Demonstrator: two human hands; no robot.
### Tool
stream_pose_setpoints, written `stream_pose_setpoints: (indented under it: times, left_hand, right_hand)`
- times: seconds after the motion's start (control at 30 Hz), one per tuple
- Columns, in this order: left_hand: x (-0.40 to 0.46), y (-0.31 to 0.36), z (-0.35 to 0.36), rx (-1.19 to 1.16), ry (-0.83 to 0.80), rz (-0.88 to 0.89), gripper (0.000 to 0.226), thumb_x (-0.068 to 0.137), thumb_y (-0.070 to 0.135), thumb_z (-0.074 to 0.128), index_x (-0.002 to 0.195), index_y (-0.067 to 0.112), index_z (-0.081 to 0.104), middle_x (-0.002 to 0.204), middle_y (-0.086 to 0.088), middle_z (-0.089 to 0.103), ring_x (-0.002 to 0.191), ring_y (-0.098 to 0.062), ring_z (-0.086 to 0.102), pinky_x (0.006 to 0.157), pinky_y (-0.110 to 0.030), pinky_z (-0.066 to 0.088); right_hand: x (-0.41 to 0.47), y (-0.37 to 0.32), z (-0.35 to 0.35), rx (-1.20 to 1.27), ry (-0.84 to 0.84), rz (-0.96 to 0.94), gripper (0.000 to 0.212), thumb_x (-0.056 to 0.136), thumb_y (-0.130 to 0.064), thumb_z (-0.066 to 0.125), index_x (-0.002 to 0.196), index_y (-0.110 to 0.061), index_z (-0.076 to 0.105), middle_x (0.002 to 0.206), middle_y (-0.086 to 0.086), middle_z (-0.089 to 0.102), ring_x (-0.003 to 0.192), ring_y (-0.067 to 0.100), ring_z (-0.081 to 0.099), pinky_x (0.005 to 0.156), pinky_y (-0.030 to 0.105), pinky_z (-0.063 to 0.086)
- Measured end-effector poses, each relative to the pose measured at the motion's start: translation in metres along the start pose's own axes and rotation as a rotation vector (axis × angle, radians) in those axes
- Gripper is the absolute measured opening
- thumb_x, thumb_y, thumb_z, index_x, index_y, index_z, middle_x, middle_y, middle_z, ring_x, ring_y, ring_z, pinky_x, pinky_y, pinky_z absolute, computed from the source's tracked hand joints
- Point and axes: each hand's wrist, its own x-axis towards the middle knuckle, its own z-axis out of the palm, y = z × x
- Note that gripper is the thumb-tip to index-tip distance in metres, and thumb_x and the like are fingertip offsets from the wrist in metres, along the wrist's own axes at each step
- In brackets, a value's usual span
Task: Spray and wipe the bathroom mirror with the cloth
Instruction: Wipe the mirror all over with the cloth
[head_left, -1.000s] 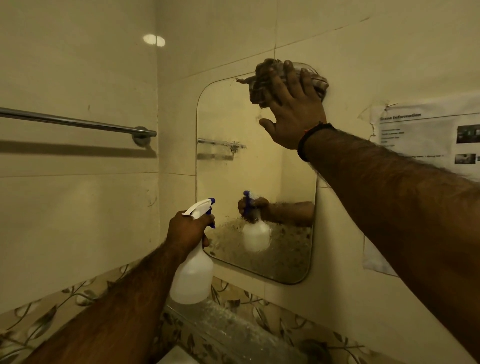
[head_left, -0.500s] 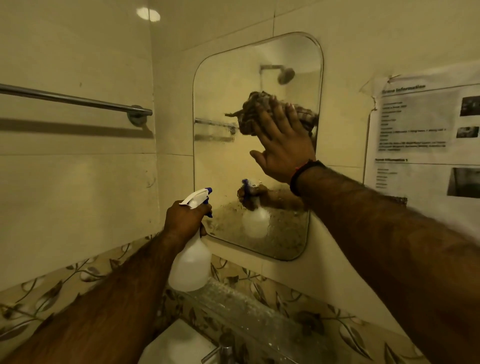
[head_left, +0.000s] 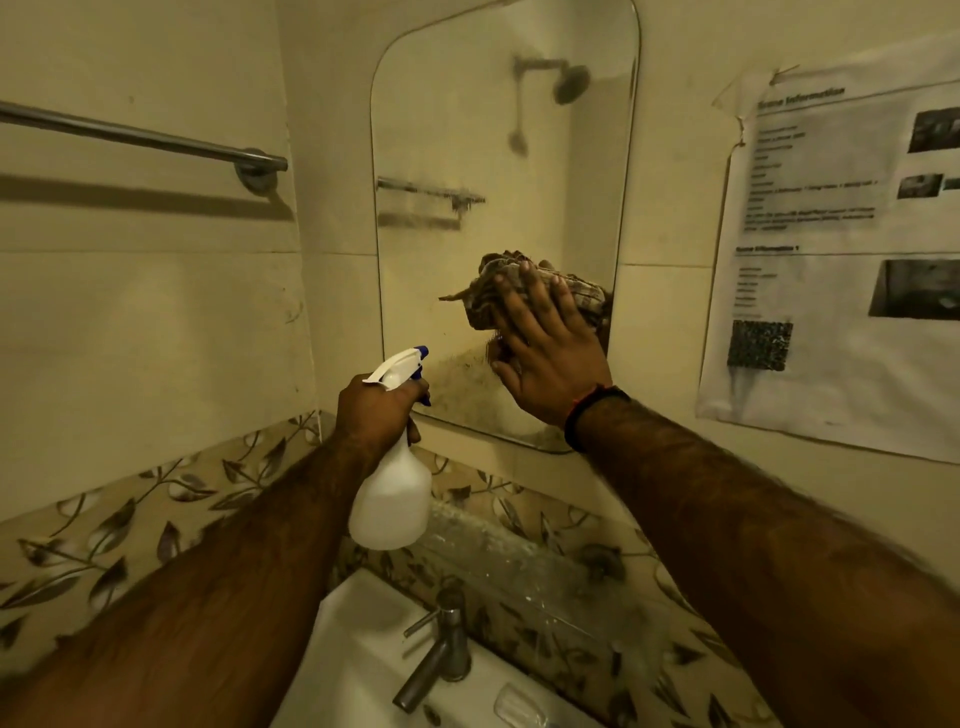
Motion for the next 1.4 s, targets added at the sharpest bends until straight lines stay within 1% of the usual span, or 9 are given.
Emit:
stream_pose_setpoints:
  times: [0.27,0.57,0.7,0.9,0.97,1.07,1.17,1.23,1.4]
  left_hand:
    - [-0.017,-0.018,0.005,-0.003,-0.009,-0.026,0.044,0.085,0.030,0.071,0.122,0.007,0.064,0.056,-0.013,0.066,0.044,-0.024,0.060,0.060,-0.033,0.055]
    - [-0.033,-0.036,0.005,-0.008,-0.035,-0.083,0.048,0.088,0.026,0.070,0.130,0.007,0.060,0.063,-0.013,0.066,0.042,-0.020,0.058,0.050,-0.026,0.050]
    - [-0.035,-0.039,0.002,-0.022,-0.029,-0.091,0.046,0.088,0.024,0.070,0.129,0.007,0.060,0.060,-0.013,0.064,0.035,-0.015,0.055,0.048,-0.025,0.049]
    - [-0.038,-0.042,0.001,-0.024,-0.022,-0.111,0.044,0.088,0.025,0.071,0.127,0.006,0.061,0.063,-0.012,0.064,0.039,-0.019,0.056,0.049,-0.026,0.048]
    - [-0.038,-0.043,0.001,-0.025,-0.026,-0.111,0.045,0.089,0.025,0.071,0.128,0.005,0.061,0.065,-0.011,0.064,0.039,-0.017,0.055,0.047,-0.025,0.047]
    - [-0.037,-0.045,0.000,-0.015,-0.033,-0.107,0.047,0.090,0.026,0.069,0.131,0.005,0.060,0.065,-0.012,0.064,0.043,-0.019,0.056,0.046,-0.025,0.046]
    - [-0.037,-0.045,0.001,-0.021,-0.029,-0.094,0.046,0.090,0.026,0.069,0.130,0.005,0.060,0.065,-0.012,0.064,0.045,-0.021,0.057,0.050,-0.027,0.049]
    - [-0.036,-0.045,0.001,-0.019,-0.024,-0.094,0.046,0.090,0.026,0.070,0.130,0.004,0.060,0.066,-0.012,0.065,0.045,-0.021,0.057,0.051,-0.028,0.050]
    - [-0.033,-0.043,-0.001,-0.016,-0.022,-0.107,0.050,0.089,0.026,0.071,0.132,0.004,0.057,0.073,-0.014,0.066,0.047,-0.020,0.058,0.050,-0.026,0.048]
  right_hand:
    - [-0.045,-0.021,0.015,0.043,-0.105,-0.024,0.077,0.094,-0.056,0.032,0.154,-0.016,0.007,0.161,0.009,-0.007,0.147,0.032,-0.011,0.118,0.049,0.000]
    - [-0.088,-0.046,0.034,0.109,-0.199,-0.039,0.072,0.096,-0.050,0.028,0.153,-0.015,0.002,0.161,0.007,-0.011,0.147,0.028,-0.015,0.119,0.045,0.004]
    - [-0.099,-0.051,0.036,0.141,-0.215,-0.042,0.070,0.095,-0.046,0.031,0.153,-0.016,0.007,0.162,0.006,-0.004,0.148,0.027,-0.009,0.119,0.044,0.006]
    - [-0.114,-0.056,0.042,0.149,-0.246,-0.073,0.067,0.097,-0.046,0.030,0.153,-0.016,0.009,0.162,0.007,-0.003,0.148,0.027,-0.009,0.120,0.043,0.003]
    - [-0.119,-0.057,0.046,0.146,-0.253,-0.090,0.064,0.097,-0.040,0.027,0.153,-0.017,0.008,0.162,0.007,-0.003,0.148,0.027,-0.009,0.120,0.043,0.004]
    - [-0.126,-0.055,0.051,0.125,-0.246,-0.153,0.060,0.094,-0.019,0.016,0.154,-0.018,0.006,0.162,0.006,-0.004,0.148,0.028,-0.009,0.120,0.043,0.004]
    - [-0.127,-0.052,0.052,0.115,-0.210,-0.188,0.066,0.089,-0.005,0.030,0.153,-0.017,0.016,0.162,0.004,0.006,0.148,0.028,0.000,0.120,0.042,0.006]
    - [-0.125,-0.052,0.049,0.114,-0.167,-0.207,0.067,0.085,-0.005,0.040,0.150,-0.016,0.027,0.160,0.005,0.017,0.147,0.028,0.009,0.118,0.040,0.011]
    - [-0.121,-0.052,0.044,0.130,-0.150,-0.258,0.057,0.084,-0.012,0.049,0.141,-0.015,0.046,0.154,0.006,0.033,0.143,0.030,0.024,0.113,0.041,0.017]
